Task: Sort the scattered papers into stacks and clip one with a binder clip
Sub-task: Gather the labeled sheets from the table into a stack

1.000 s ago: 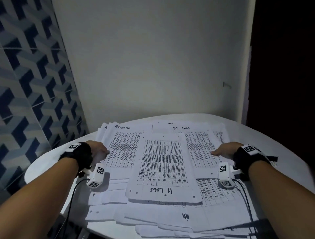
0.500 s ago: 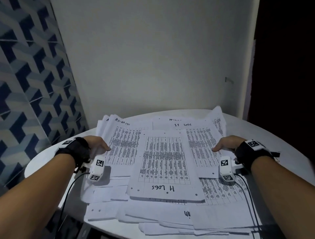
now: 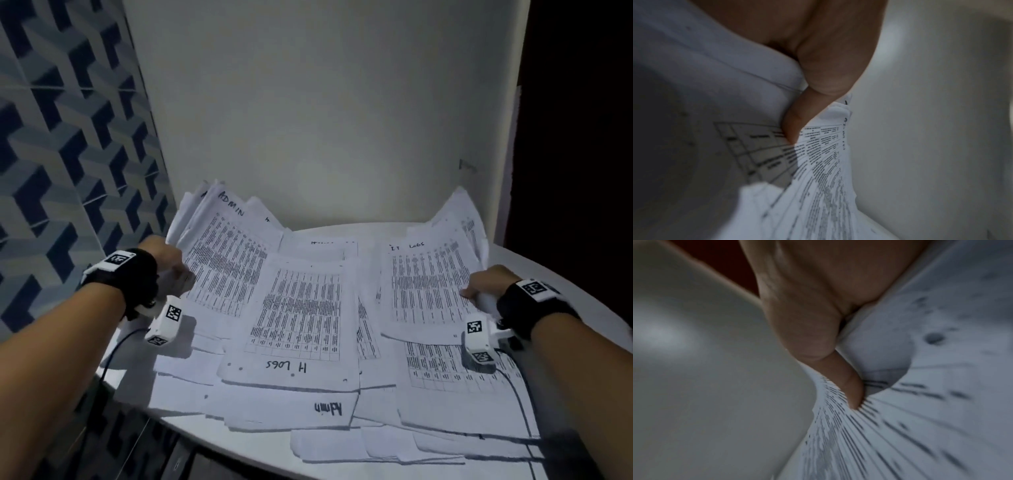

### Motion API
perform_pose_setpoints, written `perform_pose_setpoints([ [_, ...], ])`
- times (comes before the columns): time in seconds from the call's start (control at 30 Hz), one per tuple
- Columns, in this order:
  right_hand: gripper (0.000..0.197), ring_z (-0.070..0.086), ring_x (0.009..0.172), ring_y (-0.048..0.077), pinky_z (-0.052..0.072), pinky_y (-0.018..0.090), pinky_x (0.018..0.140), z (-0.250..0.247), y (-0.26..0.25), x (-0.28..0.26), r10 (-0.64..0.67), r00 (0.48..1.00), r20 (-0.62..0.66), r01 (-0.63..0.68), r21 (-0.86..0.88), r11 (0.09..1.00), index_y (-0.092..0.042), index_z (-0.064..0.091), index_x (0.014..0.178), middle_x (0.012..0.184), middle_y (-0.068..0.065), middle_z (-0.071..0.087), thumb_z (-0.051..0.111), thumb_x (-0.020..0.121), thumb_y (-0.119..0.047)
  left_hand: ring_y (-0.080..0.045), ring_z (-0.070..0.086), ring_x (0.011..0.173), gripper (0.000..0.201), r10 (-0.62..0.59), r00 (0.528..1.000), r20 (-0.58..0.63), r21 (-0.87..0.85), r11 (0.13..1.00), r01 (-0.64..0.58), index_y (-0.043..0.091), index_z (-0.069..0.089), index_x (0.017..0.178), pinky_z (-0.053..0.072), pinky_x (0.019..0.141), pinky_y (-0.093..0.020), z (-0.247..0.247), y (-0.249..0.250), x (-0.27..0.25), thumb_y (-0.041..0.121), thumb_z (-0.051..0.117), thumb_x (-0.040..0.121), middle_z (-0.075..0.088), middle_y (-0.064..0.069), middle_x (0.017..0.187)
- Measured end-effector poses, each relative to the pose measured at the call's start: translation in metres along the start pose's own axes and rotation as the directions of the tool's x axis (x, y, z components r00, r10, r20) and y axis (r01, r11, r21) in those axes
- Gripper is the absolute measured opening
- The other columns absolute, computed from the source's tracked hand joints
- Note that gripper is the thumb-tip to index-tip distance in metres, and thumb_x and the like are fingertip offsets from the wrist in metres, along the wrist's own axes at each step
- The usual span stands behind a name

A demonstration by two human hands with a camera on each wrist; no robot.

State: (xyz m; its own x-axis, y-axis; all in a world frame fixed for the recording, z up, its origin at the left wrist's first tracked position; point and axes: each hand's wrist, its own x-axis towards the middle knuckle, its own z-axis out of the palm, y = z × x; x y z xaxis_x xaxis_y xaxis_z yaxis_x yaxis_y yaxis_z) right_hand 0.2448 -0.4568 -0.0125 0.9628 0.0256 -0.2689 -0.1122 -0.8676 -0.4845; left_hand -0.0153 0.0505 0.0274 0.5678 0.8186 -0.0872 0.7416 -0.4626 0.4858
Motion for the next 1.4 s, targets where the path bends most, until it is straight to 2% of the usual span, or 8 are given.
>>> perform_pose_setpoints([
  [0.13,0.032,0.054,0.122,0.037,0.044,0.037,0.097,-0.007,0.004,0.0,0.002,0.998,0.07,-0.003,0.018,1.0,-0.002,0.061,0.1,0.123,0.012,0.055,0.083,0.079,-0.009,-0.032,0.065,0.098,0.036,0.003,0.988,0.153,0.155,0.988,-0.027,-0.001,0.074,0.104,0.045,0.074,-0.027,0.002,-0.008,-0.012,0.032,0.069,0.091,0.069,-0.017,0.105],
  [0.27,0.026,0.054,0.078,0.029,0.041,0.031,0.07,-0.004,0.001,-0.012,-0.017,0.991,0.132,0.017,-0.004,1.0,-0.004,0.058,0.072,0.088,0.012,0.059,0.08,0.083,-0.011,-0.035,0.058,0.121,0.04,-0.011,0.955,0.297,0.038,0.999,0.0,-0.008,0.067,0.113,0.042,0.087,-0.033,0.02,-0.006,-0.032,0.024,0.074,0.091,0.062,-0.016,0.121],
  [0.37,0.033,0.048,0.066,0.023,0.036,0.029,0.06,-0.002,-0.008,-0.022,-0.041,0.99,0.134,0.05,-0.069,0.996,-0.006,0.057,0.066,0.075,0.01,0.054,0.076,0.089,-0.02,-0.031,0.062,0.092,0.026,0.033,0.939,0.343,-0.021,0.999,-0.028,-0.001,0.067,0.086,0.043,0.077,-0.034,0.028,0.004,-0.036,0.024,0.075,0.089,0.067,-0.018,0.101],
  [0.5,0.038,0.056,0.064,0.024,0.038,0.026,0.054,-0.011,-0.01,-0.029,-0.06,0.996,0.073,0.071,-0.163,0.984,-0.007,0.062,0.057,0.075,0.009,0.06,0.074,0.09,-0.022,-0.025,0.055,0.08,0.035,0.039,0.969,0.243,0.198,0.976,-0.089,-0.005,0.072,0.1,0.04,0.067,-0.028,0.015,0.013,-0.039,0.029,0.069,0.093,0.066,-0.016,0.099],
  [0.7,0.014,0.06,0.085,0.032,0.047,0.031,0.073,-0.017,-0.017,-0.032,-0.16,0.981,-0.108,0.144,-0.141,0.979,0.004,0.061,0.093,0.094,0.018,0.061,0.067,0.09,-0.008,-0.033,0.055,0.08,0.013,0.144,0.987,-0.071,0.191,0.973,-0.128,-0.007,0.058,0.097,0.042,0.068,-0.035,-0.038,0.033,-0.034,0.006,0.054,0.095,0.058,-0.022,0.093],
  [1.07,0.016,0.063,0.091,0.038,0.049,0.035,0.076,-0.047,-0.049,-0.049,-0.246,0.926,-0.287,0.237,-0.067,0.969,-0.004,0.059,0.105,0.094,0.016,0.061,0.058,0.091,-0.013,-0.03,0.055,0.087,0.032,0.275,0.961,0.033,0.315,0.91,-0.271,-0.002,0.064,0.112,0.043,0.071,-0.03,-0.039,0.071,-0.053,0.011,0.073,0.083,0.062,-0.017,0.104],
  [1.23,0.024,0.058,0.084,0.034,0.045,0.032,0.075,-0.061,-0.048,-0.053,-0.231,0.898,-0.375,0.257,0.02,0.966,-0.001,0.064,0.113,0.085,0.011,0.06,0.055,0.092,-0.009,-0.034,0.059,0.082,0.011,0.368,0.915,-0.167,0.294,0.904,-0.31,0.001,0.061,0.1,0.046,0.069,-0.035,-0.073,0.077,-0.048,0.003,0.057,0.09,0.064,-0.022,0.097],
  [1.4,0.031,0.063,0.097,0.039,0.044,0.034,0.078,-0.075,-0.057,-0.06,-0.182,0.828,-0.53,0.292,0.13,0.948,0.001,0.061,0.124,0.107,0.021,0.062,0.052,0.096,-0.009,-0.039,0.061,0.075,0.012,0.406,0.839,-0.361,0.277,0.906,-0.319,-0.003,0.066,0.096,0.051,0.068,-0.042,-0.098,0.082,-0.047,0.003,0.062,0.087,0.062,-0.026,0.084],
])
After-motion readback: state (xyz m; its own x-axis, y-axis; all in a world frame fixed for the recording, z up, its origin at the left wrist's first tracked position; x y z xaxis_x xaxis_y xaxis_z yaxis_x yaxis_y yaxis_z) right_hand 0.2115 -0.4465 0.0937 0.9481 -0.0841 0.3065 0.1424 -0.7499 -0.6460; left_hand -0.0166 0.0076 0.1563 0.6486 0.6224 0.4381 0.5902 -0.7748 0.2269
